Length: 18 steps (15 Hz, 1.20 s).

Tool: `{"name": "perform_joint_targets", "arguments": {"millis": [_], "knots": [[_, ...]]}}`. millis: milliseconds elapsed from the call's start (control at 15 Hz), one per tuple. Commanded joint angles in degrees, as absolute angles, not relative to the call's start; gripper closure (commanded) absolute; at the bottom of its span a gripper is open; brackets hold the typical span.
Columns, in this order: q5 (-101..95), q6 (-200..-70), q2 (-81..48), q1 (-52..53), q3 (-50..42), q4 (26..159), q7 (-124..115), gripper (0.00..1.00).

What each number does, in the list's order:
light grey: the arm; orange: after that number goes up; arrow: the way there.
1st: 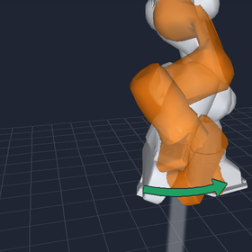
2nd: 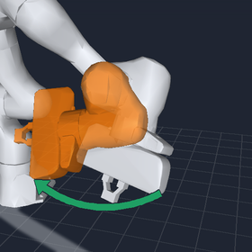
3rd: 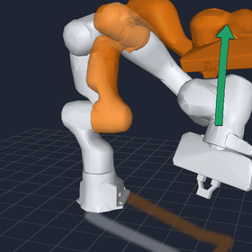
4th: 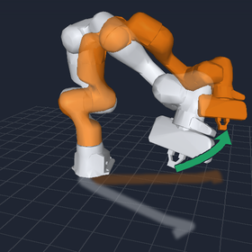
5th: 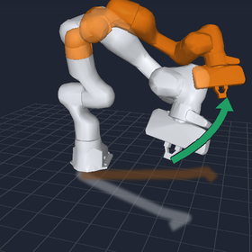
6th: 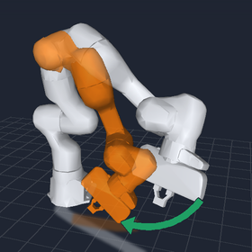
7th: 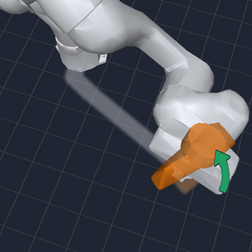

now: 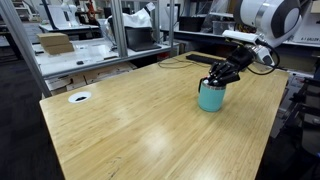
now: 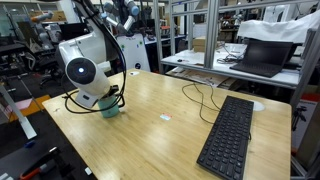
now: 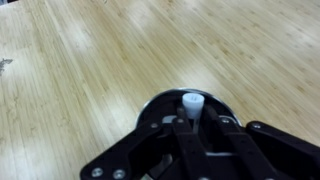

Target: Take the marker out of the green thermos and put it on the table

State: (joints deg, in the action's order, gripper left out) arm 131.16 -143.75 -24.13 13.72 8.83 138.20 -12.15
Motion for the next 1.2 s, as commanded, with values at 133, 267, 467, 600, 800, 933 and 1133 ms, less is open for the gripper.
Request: {"name": "perform_joint_targets", "arguments": {"millis": [133, 267, 467, 600, 800, 933, 1133], "knots": [[132.96, -144.55, -18.67, 14.24, 8.83, 141.01, -8.82, 0.95], [132.92, -144.96, -15.15, 14.03, 8.82, 142.72, -7.94, 0.95], [131.0, -146.42, -9.09, 13.38, 8.91, 144.99, -8.7, 0.95], [129.96, -147.33, -4.79, 12.89, 8.99, 145.96, -9.54, 0.95], [129.25, -151.61, -0.21, 12.68, 9.21, 145.35, -9.27, 0.95], [128.13, -160.62, -1.58, 13.06, 9.85, 142.51, -8.85, 0.95], [125.61, -170.07, -8.15, 13.47, 8.87, 138.93, -9.76, 0.95]]}}
